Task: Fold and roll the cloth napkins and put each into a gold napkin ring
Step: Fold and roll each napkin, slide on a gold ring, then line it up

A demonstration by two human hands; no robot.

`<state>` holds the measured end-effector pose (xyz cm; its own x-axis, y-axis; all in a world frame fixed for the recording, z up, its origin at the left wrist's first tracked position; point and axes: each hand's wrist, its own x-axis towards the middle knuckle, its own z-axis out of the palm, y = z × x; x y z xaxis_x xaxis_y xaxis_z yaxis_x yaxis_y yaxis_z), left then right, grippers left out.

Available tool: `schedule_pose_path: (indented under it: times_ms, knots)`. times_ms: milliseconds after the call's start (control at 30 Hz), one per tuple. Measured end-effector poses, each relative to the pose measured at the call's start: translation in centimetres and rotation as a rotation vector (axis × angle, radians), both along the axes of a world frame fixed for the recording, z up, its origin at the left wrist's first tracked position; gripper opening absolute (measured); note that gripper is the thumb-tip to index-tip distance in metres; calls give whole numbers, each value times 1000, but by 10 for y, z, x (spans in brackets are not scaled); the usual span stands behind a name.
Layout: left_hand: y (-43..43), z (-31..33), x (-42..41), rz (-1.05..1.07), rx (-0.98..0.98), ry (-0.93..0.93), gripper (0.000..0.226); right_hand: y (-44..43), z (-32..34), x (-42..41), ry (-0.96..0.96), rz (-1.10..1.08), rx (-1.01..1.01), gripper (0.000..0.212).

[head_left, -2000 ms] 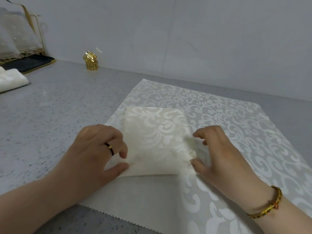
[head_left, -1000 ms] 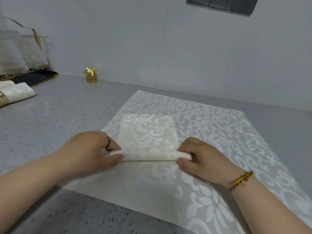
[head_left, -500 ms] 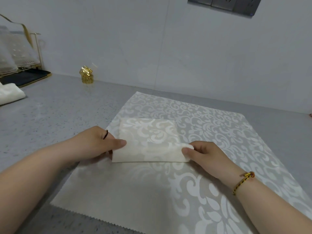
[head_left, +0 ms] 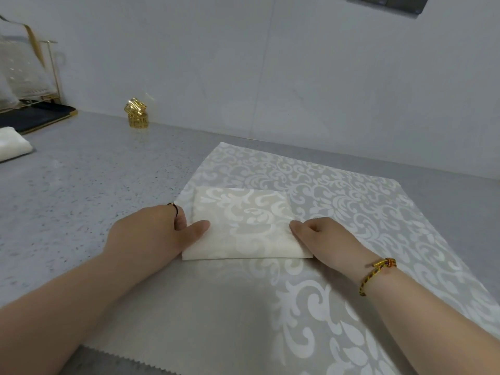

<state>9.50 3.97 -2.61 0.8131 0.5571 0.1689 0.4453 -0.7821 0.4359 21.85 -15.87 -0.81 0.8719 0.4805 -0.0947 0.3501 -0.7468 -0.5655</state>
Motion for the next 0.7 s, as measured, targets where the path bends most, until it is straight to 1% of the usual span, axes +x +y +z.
schedule_pose_path:
  times_ms: [67,133,167,200,233,300,367,400,433,467,500,533,567,600,633,667,700]
  knots:
    - [1,-3,0,-37,45,-87,26,2,-1,4,-33,7,-65,47]
    - [5,-8,1,-149,64,-229,17,2,-3,7,-147,18,-151,45]
    - [6,-9,1,-231,110,-296,13,0,-6,8,-210,20,-151,41]
    - [8,-9,1,-319,162,-326,8,-1,-8,8,-255,30,-96,36]
    - [9,-7,0,-396,199,-321,10,-4,-12,8,-291,52,-17,30]
    - [12,-6,-3,-529,216,-267,30,-8,-18,9,-409,143,135,20]
    - [11,1,-7,-543,100,-201,34,-10,-22,10,-567,264,202,5]
    - [12,1,-9,-532,56,-145,37,-11,-24,12,-592,310,213,8]
    - [12,1,-11,-517,52,-96,50,-13,-25,13,-571,353,203,18]
    - [12,3,-13,-524,62,-51,63,-15,-24,12,-503,386,191,24]
    - [11,4,-13,-517,107,-13,71,-17,-21,11,-419,405,179,25]
    - [10,4,-14,-513,138,-11,74,-20,-17,11,-336,433,156,21]
    - [8,3,-13,-492,162,-9,76,-24,-14,12,-267,467,127,17]
    - [6,3,-13,-474,171,-37,77,-27,-10,13,-228,494,102,24]
    - [4,4,-12,-461,181,-60,74,-30,-9,13,-212,512,80,34]
    - [3,2,-11,-445,205,-62,68,-31,-9,13,-224,510,59,39]
    - [1,2,-10,-424,227,-62,64,-30,-9,12,-250,497,56,39]
